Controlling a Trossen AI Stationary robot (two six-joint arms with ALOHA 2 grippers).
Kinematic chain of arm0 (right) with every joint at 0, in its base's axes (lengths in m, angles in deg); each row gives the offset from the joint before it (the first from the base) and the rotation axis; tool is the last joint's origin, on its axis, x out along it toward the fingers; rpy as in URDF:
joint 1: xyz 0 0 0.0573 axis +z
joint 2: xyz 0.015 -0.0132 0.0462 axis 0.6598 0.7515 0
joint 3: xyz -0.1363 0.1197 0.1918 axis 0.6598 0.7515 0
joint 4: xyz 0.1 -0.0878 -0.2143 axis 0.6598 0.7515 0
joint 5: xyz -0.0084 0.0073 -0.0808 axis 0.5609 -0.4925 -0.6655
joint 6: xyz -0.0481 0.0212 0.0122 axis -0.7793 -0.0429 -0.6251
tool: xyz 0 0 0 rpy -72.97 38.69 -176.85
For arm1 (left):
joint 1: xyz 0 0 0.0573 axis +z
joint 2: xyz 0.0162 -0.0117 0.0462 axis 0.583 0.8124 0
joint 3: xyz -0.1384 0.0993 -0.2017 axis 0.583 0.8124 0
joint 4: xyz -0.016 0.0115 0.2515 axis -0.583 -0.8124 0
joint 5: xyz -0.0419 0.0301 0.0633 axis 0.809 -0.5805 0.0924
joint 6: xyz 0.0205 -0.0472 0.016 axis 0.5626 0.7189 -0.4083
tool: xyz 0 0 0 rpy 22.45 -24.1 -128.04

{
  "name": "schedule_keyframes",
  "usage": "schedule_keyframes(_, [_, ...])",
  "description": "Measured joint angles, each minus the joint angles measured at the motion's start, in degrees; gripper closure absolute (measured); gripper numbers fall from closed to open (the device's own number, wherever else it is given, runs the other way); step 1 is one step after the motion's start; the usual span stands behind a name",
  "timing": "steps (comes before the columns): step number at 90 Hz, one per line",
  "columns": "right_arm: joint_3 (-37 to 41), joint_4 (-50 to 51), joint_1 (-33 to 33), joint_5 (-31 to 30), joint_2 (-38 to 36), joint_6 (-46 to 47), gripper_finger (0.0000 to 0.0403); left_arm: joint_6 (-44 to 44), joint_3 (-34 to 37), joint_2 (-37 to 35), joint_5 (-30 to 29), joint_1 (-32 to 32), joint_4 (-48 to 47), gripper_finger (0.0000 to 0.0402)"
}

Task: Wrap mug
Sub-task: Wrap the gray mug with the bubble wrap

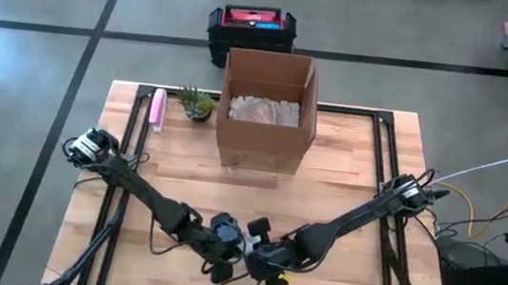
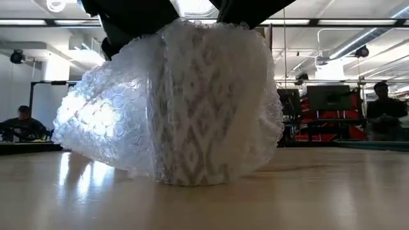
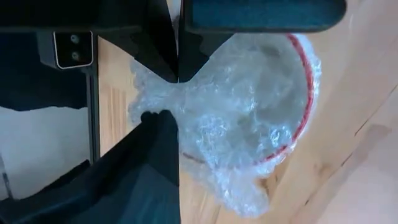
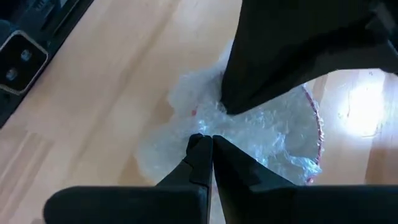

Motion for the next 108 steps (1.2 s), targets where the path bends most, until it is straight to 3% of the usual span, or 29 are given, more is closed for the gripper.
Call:
schedule_keyframes(19, [-8.5,13.9,0.3,4.7,-3.2,-0.5,0.0403,-0.4,0.2,-0.5,-0.1,0.2,0.9,0.0402])
schedule_keyframes(38, [-10.7,13.6,0.4,6.7,-2.7,-2.4,0.0388,-0.7,0.3,-1.0,-0.1,0.2,0.8,0.0402])
schedule_keyframes(69, [-6.3,7.6,1.2,-3.3,2.6,-4.6,0.0205,-1.3,0.3,-1.7,-0.2,0.1,0.8,0.0402])
schedule_keyframes(83, [-6.5,4.7,0.4,-2.6,5.7,-1.7,0.0159,-1.2,0.3,-1.7,0.3,0.1,0.7,0.0402])
schedule_keyframes(96, [-6.7,4.7,0.1,-2.0,8.0,-0.6,0.0172,-1.3,0.3,-1.8,0.7,0.0,0.9,0.0402])
schedule_keyframes(108, [-6.4,6.2,-0.1,-1.5,8.9,-2.1,0.0263,-0.8,0.3,-2.5,2.3,-0.3,0.9,0.0402])
